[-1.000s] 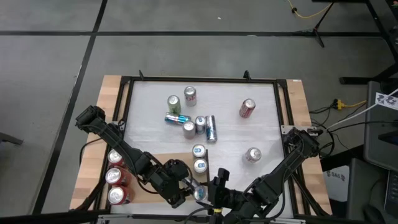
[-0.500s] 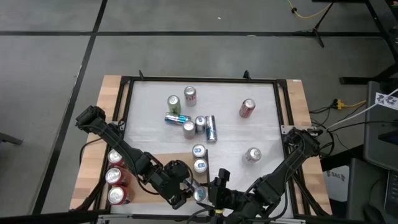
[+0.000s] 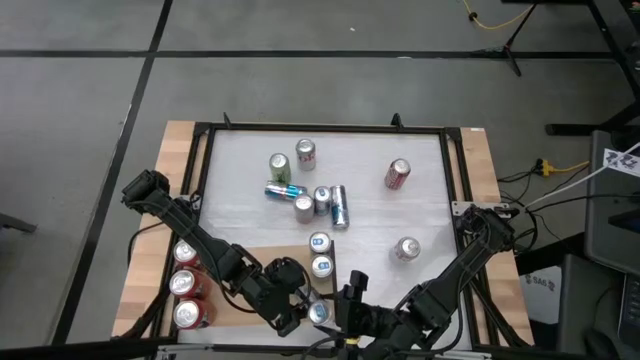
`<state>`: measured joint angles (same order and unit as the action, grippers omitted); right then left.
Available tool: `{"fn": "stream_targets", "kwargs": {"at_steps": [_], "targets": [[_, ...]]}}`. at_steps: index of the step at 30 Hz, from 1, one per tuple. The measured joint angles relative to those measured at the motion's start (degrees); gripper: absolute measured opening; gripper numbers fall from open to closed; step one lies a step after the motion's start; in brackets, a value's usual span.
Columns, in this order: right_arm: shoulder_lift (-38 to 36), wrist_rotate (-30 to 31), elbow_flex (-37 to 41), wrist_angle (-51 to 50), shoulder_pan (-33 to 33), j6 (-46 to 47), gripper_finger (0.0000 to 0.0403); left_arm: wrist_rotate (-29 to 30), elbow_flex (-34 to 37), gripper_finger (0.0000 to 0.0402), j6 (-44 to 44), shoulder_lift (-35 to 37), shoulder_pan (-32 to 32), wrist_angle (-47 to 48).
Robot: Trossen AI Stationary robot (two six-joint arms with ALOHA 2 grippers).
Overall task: Place canned beverage on shelf
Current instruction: Put the blue soda can on the shelf aligned with the blue soda cans
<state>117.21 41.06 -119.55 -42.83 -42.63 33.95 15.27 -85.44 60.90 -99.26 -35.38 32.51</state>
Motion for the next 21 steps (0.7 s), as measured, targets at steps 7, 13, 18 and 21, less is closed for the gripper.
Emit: {"fn": "stream_targets", "kwargs": {"at_steps": [7,13,18,21], "targets": [[0.0,0.1,0.0,-0.3,0.0,0.1,0.025,-0.8,0.0,0.0295,0.0,0.0,0.0,1.4],[0.2,-0.6,0.1,-0.4,0.0,0.3,0.025,-2.4,-0.1,0.0295,0.1,0.0,0.0,2.8],[0.2,-0.7,0.1,-0.3,0.1,0.3,0.025,-2.7,-0.1,0.0295,0.4,-0.2,0.0,2.6],[0.2,-1.1,0.1,-0.3,0.3,0.5,0.025,-3.4,-0.2,0.0295,0.2,-0.7,0.1,3.0]]}}
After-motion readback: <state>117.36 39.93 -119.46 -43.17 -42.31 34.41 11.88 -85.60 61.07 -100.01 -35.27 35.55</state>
